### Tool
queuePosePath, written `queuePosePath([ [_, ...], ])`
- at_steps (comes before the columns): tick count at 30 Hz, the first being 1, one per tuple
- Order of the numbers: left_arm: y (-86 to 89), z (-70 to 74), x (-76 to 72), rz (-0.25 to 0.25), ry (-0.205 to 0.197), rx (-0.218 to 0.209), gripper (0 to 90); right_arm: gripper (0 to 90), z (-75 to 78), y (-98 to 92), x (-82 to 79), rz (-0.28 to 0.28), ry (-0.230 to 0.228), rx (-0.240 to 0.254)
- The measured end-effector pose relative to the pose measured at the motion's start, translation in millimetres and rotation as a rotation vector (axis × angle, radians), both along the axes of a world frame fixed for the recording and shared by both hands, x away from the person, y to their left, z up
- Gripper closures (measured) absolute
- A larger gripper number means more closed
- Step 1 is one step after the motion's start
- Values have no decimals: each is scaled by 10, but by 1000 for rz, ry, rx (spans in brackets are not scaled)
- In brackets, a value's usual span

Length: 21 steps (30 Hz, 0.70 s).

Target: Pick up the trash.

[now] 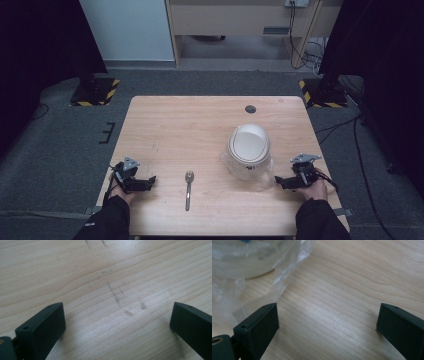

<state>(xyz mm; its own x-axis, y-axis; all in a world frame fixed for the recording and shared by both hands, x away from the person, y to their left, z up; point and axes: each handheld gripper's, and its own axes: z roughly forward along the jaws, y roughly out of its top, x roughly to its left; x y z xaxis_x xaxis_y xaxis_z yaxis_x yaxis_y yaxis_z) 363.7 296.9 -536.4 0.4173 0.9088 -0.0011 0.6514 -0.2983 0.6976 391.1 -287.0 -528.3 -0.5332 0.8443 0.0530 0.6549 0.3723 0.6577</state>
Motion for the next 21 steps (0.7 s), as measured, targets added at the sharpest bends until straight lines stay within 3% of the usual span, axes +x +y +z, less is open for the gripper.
queuePosePath([
  [2, -6, 1, 8, 6, 1, -1, 0, 45, 58, -7, -2, -18, -14, 19],
  [3, -13, 1, 10, 14, 1, -1, 0, 53, 140, -17, -12, -39, -51, 50],
  [4, -23, 0, 11, 26, 1, -3, 0, 53, 140, -17, -12, -39, -51, 50],
  [5, -47, 1, 15, 55, 1, -5, 0, 60, 202, -26, -20, -54, -81, 80],
  [9, -65, -1, 17, 71, -1, -3, 0, 67, 272, -45, -27, -81, -109, 106],
  [11, -68, 0, 17, 74, 0, -2, 0, 70, 364, -59, -54, -100, -157, 127],
  [12, -68, 0, 17, 74, 0, -2, 0, 70, 364, -59, -54, -100, -157, 127],
  [13, -74, 0, 14, 80, 1, -1, 0, 69, 436, -69, -78, -112, -194, 147],
  [21, -84, 0, 11, 85, 1, -1, 0, 59, 593, -110, -126, -174, -239, 193],
])
